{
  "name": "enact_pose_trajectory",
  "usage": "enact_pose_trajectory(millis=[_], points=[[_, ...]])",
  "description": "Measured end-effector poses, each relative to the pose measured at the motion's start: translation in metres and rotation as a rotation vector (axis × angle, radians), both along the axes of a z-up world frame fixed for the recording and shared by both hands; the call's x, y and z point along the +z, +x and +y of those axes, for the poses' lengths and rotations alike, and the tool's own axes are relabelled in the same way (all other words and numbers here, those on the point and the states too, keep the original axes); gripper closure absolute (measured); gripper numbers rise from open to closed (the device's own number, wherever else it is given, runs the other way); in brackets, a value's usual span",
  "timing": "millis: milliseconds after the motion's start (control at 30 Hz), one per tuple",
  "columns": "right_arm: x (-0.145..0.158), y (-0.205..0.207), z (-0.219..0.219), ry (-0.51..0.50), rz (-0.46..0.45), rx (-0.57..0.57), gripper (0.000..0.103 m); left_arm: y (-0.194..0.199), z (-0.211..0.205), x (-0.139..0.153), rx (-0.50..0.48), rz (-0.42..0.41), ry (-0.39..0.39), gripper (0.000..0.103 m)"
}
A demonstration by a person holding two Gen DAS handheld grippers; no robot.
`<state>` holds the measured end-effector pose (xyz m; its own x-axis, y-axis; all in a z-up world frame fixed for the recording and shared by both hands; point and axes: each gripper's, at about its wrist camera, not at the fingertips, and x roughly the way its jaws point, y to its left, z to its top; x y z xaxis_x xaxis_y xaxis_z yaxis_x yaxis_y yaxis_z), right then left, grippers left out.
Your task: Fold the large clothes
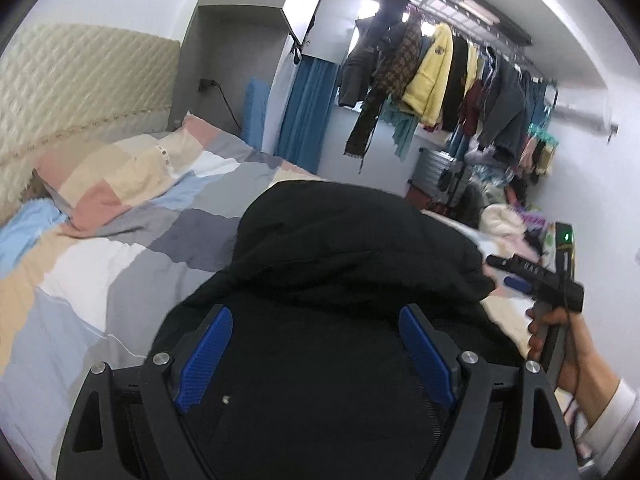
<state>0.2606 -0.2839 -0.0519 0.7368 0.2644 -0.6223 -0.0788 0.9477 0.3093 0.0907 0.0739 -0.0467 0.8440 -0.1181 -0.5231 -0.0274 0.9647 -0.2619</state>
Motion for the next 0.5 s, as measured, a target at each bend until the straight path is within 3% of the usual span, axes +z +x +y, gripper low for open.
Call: enact_pose_trajectory(millis=[333, 433, 500], points=[[-0.056, 0.038, -0.028, 0.062, 0.096, -0.04, 0.021, 0.054, -0.01, -0.055, -0.017, 0.174, 0.074, 0.018], [-0.07, 0.042, -0.036, 0.157, 0.116, -0.042, 0.021, 0.06, -0.011, -0.064, -0.016, 0.189, 0.09, 0.018], [-0.072, 0.041, -0.034, 0.203, 0.114, -0.034, 0.035, 0.061, -0.014, -0.066, -0.013, 0.191, 0.117, 0.018]])
